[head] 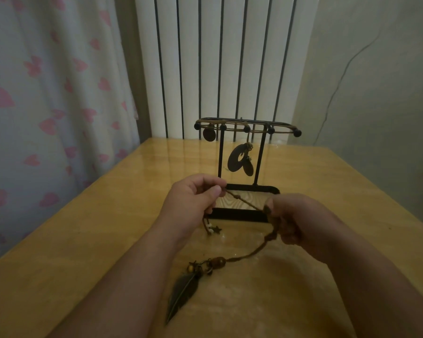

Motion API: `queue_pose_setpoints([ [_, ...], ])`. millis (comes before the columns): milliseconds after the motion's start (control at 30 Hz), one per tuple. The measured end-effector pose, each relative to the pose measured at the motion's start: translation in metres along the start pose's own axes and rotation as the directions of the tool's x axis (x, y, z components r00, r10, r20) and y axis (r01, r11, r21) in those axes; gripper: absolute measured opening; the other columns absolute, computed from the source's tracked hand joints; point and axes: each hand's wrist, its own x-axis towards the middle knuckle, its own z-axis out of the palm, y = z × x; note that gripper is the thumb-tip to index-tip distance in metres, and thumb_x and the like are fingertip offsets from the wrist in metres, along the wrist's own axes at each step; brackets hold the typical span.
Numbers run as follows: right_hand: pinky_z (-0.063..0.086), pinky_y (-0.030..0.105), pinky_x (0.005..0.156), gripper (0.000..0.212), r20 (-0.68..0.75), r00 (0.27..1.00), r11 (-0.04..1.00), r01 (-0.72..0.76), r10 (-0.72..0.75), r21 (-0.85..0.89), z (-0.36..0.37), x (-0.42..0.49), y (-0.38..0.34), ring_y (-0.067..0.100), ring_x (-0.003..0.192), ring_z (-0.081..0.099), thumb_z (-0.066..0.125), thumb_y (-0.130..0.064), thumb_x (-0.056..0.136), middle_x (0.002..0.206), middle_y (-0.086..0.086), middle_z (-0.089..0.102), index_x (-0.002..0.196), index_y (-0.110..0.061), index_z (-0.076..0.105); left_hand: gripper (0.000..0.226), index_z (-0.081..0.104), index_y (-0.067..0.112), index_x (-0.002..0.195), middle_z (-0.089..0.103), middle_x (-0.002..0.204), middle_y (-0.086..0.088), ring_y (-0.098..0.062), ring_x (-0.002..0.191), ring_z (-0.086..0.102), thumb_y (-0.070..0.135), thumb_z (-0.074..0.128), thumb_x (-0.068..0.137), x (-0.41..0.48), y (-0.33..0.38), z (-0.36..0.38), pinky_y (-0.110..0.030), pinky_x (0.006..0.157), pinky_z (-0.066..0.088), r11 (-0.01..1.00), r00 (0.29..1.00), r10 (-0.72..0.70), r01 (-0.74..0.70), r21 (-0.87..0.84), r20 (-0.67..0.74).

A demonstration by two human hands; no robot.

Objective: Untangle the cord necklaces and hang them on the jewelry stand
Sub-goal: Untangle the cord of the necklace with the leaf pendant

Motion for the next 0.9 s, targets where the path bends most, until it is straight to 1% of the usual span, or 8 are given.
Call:
queue_pose_setpoints([
  [100, 0.028, 0.025, 0.05, 0.018, 0.182, 0.979, 0.988, -0.065, 0.091, -0.141, -0.004, -0.001, 0.002, 0.013, 0.056, 0.034, 0.057, -0.02, 0.064, 0.069, 0.005, 0.046, 0.077, -0.008, 0.057, 0.017, 0.07, 0.024, 0.096, 0.073, 0.079, 0.008, -0.001, 0.065, 0.059, 0.01, 0.061, 0.092, -0.001, 0.003, 0.001, -0.025, 0.065, 0.047, 0.999, 0.999, 0.042, -0.042, 0.0, -0.027],
  [233, 0.03, 0.023, 0.051, 0.014, 0.243, 0.956, 0.962, -0.101, 0.165, -0.254, -0.004, -0.001, 0.002, 0.012, 0.059, 0.038, 0.062, -0.027, 0.067, 0.074, 0.002, 0.052, 0.075, -0.015, 0.064, 0.016, 0.07, 0.029, 0.092, 0.074, 0.085, 0.01, 0.002, 0.071, 0.062, 0.014, 0.065, 0.091, -0.002, 0.003, 0.002, -0.022, 0.066, 0.044, 0.996, 0.998, 0.064, -0.064, 0.065, -0.006],
  [333, 0.033, 0.023, 0.052, 0.007, 0.199, 0.978, 0.971, -0.015, 0.064, -0.239, 0.001, 0.001, 0.002, 0.012, 0.06, 0.041, 0.061, -0.022, 0.086, 0.075, -0.002, 0.054, 0.081, -0.02, 0.066, 0.015, 0.071, 0.028, 0.09, 0.074, 0.084, 0.012, 0.0, 0.082, 0.067, 0.013, 0.066, 0.09, -0.002, 0.002, 0.002, -0.022, 0.072, 0.047, 0.994, 0.998, 0.064, -0.064, 0.086, 0.009],
  [467, 0.038, 0.023, 0.055, 0.003, 0.056, 0.985, 0.978, 0.171, -0.165, -0.119, 0.019, 0.004, 0.002, 0.009, 0.059, 0.05, 0.065, -0.022, 0.086, 0.076, -0.005, 0.061, 0.088, -0.021, 0.066, 0.016, 0.071, 0.029, 0.089, 0.074, 0.087, 0.009, -0.008, 0.089, 0.068, 0.014, 0.067, 0.089, -0.002, 0.001, 0.002, -0.031, 0.081, 0.053, 0.993, 0.997, 0.069, -0.071, 0.091, 0.028],
  [600, 0.046, 0.012, 0.059, 0.013, 0.055, 0.967, 0.941, 0.254, -0.248, -0.223, 0.036, 0.005, 0.007, -0.004, 0.069, 0.064, 0.072, -0.028, 0.084, 0.084, -0.01, 0.07, 0.096, -0.03, 0.067, 0.016, 0.071, 0.031, 0.089, 0.073, 0.086, 0.009, -0.003, 0.08, 0.064, 0.016, 0.067, 0.09, -0.001, 0.0, 0.003, -0.024, 0.068, 0.045, 0.993, 0.997, 0.076, -0.078, 0.091, 0.03],
  [700, 0.052, 0.021, 0.07, 0.006, 0.007, 0.955, 0.895, 0.279, -0.295, -0.348, 0.041, 0.009, 0.01, -0.002, 0.076, 0.064, 0.069, -0.031, 0.085, 0.081, -0.012, 0.069, 0.091, -0.033, 0.07, 0.015, 0.07, 0.03, 0.09, 0.073, 0.086, 0.008, 0.003, 0.07, 0.06, 0.016, 0.066, 0.09, -0.001, 0.0, 0.003, -0.02, 0.063, 0.041, 0.994, 0.997, 0.074, -0.075, 0.084, 0.024],
  [767, 0.052, 0.023, 0.076, 0.007, -0.02, 0.95, 0.897, 0.288, -0.313, -0.334, 0.04, 0.008, 0.01, -0.002, 0.08, 0.063, 0.067, -0.029, 0.088, 0.083, -0.014, 0.07, 0.089, -0.033, 0.072, 0.013, 0.07, 0.029, 0.092, 0.073, 0.086, 0.008, 0.004, 0.068, 0.06, 0.016, 0.066, 0.091, -0.001, 0.001, 0.004, -0.018, 0.061, 0.041, 0.994, 0.997, 0.07, -0.071, 0.087, 0.017],
  [900, 0.053, 0.027, 0.078, 0.011, -0.022, 0.943, 0.909, 0.315, -0.333, -0.274, 0.037, 0.004, 0.007, 0.006, 0.084, 0.064, 0.062, -0.03, 0.091, 0.086, -0.009, 0.071, 0.088, -0.032, 0.072, 0.015, 0.069, 0.029, 0.093, 0.071, 0.084, 0.006, -0.003, 0.067, 0.06, 0.015, 0.064, 0.092, -0.001, 0.0, 0.004, -0.018, 0.058, 0.044, 0.996, 0.998, 0.043, -0.04, 0.075, -0.036],
])
